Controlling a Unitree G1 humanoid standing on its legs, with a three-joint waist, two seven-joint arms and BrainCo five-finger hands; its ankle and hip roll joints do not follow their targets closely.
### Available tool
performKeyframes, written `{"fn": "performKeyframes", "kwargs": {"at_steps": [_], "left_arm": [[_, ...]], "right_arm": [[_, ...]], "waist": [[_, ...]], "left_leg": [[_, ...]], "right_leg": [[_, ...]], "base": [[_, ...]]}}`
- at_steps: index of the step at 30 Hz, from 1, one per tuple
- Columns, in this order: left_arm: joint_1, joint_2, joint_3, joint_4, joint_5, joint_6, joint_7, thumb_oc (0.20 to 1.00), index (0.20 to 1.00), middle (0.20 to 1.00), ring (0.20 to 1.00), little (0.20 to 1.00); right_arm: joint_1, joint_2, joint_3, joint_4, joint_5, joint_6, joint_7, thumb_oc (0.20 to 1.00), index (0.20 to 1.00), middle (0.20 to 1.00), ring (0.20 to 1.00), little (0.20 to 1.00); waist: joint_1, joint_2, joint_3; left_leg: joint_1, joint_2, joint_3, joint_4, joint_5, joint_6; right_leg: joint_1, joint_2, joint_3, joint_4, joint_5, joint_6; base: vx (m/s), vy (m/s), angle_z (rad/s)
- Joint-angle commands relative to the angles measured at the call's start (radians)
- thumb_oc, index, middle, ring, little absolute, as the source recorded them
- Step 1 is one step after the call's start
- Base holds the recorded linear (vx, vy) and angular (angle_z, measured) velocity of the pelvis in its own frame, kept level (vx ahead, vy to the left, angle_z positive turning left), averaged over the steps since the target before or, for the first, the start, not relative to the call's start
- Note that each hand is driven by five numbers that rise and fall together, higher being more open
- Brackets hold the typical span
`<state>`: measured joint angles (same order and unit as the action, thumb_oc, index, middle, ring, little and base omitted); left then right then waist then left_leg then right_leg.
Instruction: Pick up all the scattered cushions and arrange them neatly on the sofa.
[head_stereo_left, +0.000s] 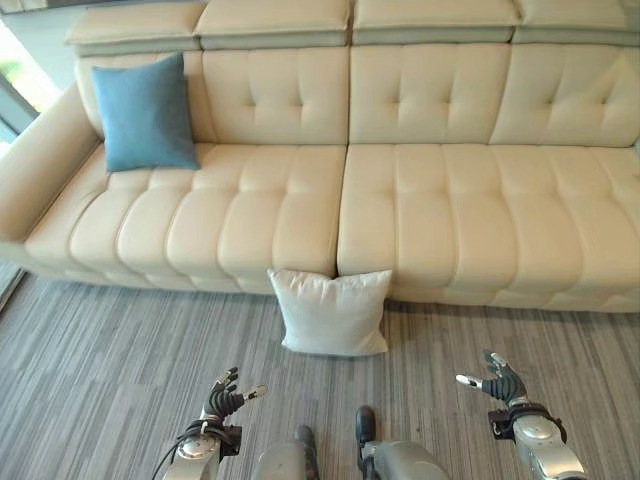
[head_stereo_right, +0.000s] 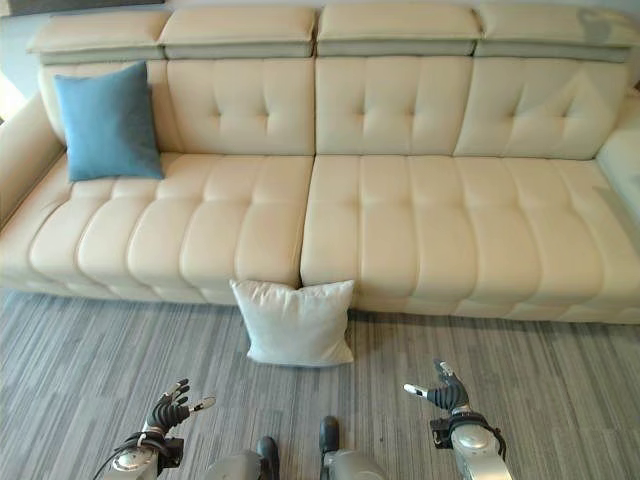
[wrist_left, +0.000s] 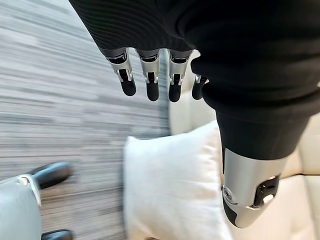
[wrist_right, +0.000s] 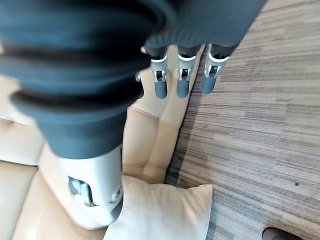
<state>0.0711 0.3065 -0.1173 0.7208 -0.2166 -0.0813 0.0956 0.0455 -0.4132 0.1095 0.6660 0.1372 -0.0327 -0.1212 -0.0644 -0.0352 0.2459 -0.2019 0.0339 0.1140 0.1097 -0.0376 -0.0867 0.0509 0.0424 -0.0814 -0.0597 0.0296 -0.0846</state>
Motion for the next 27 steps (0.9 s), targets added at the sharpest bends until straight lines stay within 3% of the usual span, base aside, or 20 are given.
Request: {"fn": "performKeyframes", "kwargs": {"at_steps": [1, 7, 8, 9, 12, 15, 18, 20, 24, 27], "left_arm": [[0.016, 0.026, 0.001, -0.031, -0.004, -0.024, 0.007, 1.0, 1.0, 1.0, 1.0, 1.0], [0.022, 0.029, 0.003, -0.009, 0.02, -0.016, -0.002, 1.0, 1.0, 1.0, 1.0, 1.0], [0.017, 0.037, 0.004, -0.009, 0.023, -0.017, -0.002, 1.0, 1.0, 1.0, 1.0, 1.0], [-0.011, 0.07, 0.018, -0.015, 0.018, -0.023, 0.015, 1.0, 1.0, 1.0, 1.0, 1.0], [-0.017, 0.078, 0.029, -0.021, 0.008, -0.027, 0.026, 1.0, 1.0, 1.0, 1.0, 1.0], [-0.033, 0.092, 0.039, -0.024, -0.007, -0.034, 0.041, 1.0, 1.0, 1.0, 1.0, 1.0], [-0.044, 0.107, 0.053, -0.021, -0.01, -0.043, 0.054, 1.0, 1.0, 1.0, 1.0, 1.0], [-0.05, 0.107, 0.052, -0.023, -0.011, -0.046, 0.056, 1.0, 1.0, 1.0, 1.0, 1.0], [-0.132, 0.132, 0.038, 0.032, -0.033, -0.065, 0.097, 1.0, 1.0, 1.0, 1.0, 1.0], [-0.167, 0.143, 0.036, 0.048, -0.062, -0.074, 0.117, 1.0, 1.0, 1.0, 1.0, 1.0]], "right_arm": [[0.02, -0.043, -0.004, -0.037, -0.011, -0.005, -0.007, 1.0, 1.0, 1.0, 1.0, 1.0], [0.024, -0.026, 0.001, -0.046, -0.041, -0.003, 0.004, 1.0, 1.0, 1.0, 1.0, 1.0], [0.018, -0.022, 0.006, -0.047, -0.046, -0.006, 0.008, 1.0, 1.0, 1.0, 1.0, 1.0], [-0.014, -0.009, 0.023, -0.066, -0.051, -0.015, 0.0, 1.0, 1.0, 1.0, 1.0, 1.0], [-0.033, -0.011, 0.034, -0.089, -0.054, -0.018, -0.003, 1.0, 1.0, 1.0, 1.0, 1.0], [-0.059, -0.03, 0.053, -0.114, -0.059, -0.027, -0.008, 1.0, 1.0, 1.0, 1.0, 1.0], [-0.076, -0.046, 0.064, -0.14, -0.063, -0.035, -0.015, 1.0, 1.0, 1.0, 1.0, 1.0], [-0.083, -0.05, 0.064, -0.138, -0.062, -0.035, -0.021, 1.0, 1.0, 1.0, 1.0, 1.0], [-0.187, -0.066, 0.096, -0.06, -0.053, -0.036, -0.072, 1.0, 1.0, 1.0, 1.0, 1.0], [-0.229, -0.071, 0.099, -0.018, -0.039, -0.038, -0.098, 1.0, 1.0, 1.0, 1.0, 1.0]], "waist": [[0.029, -0.002, -0.002], [0.04, -0.006, -0.038], [0.039, -0.012, -0.039], [0.036, -0.01, -0.018], [0.037, -0.008, -0.014], [0.026, -0.004, 0.017], [0.032, -0.014, 0.053], [0.034, -0.018, 0.057], [0.054, -0.001, 0.103], [0.057, 0.008, 0.126]], "left_leg": [[-0.042, 0.005, 0.018, 0.065, 0.087, 0.002], [0.019, -0.016, 0.045, 0.016, 0.058, 0.041], [0.037, -0.023, 0.055, 0.007, 0.043, 0.056], [0.087, -0.022, 0.083, 0.003, 0.002, 0.087], [0.114, -0.027, 0.091, -0.006, -0.014, 0.092], [0.137, -0.038, 0.076, -0.011, -0.031, 0.094], [0.121, -0.048, 0.068, 0.041, -0.063, 0.097], [0.095, -0.05, 0.065, 0.063, -0.066, 0.095], [-0.077, -0.041, 0.051, 0.153, -0.072, 0.088], [-0.133, -0.04, 0.044, 0.173, -0.068, 0.085]], "right_leg": [[0.039, -0.063, 0.03, 0.162, -0.184, 0.127], [0.05, -0.101, 0.057, 0.216, -0.188, 0.164], [0.023, -0.113, 0.066, 0.279, -0.162, 0.182], [-0.094, -0.144, 0.058, 0.455, -0.092, 0.214], [-0.133, -0.143, 0.023, 0.443, -0.104, 0.205], [-0.237, -0.105, -0.011, 0.403, -0.115, 0.193], [-0.23, -0.13, -0.047, 0.362, -0.125, 0.186], [-0.229, -0.128, -0.041, 0.34, -0.126, 0.178], [-0.356, -0.124, -0.052, 0.384, -0.138, 0.147], [-0.412, -0.125, -0.053, 0.407, -0.144, 0.141]], "base": [[0.25, 0.082, -0.23], [0.3, 0.192, -0.41], [0.22, 0.251, -0.42], [0.22, 0.25, -0.46], [0.15, 0.108, -0.36], [0.11, 0.006, -0.14], [0.06, -0.062, 0.26], [-0.04, -0.071, 0.41], [-0.1, -0.092, 0.31], [-0.07, -0.074, 0.07]]}}
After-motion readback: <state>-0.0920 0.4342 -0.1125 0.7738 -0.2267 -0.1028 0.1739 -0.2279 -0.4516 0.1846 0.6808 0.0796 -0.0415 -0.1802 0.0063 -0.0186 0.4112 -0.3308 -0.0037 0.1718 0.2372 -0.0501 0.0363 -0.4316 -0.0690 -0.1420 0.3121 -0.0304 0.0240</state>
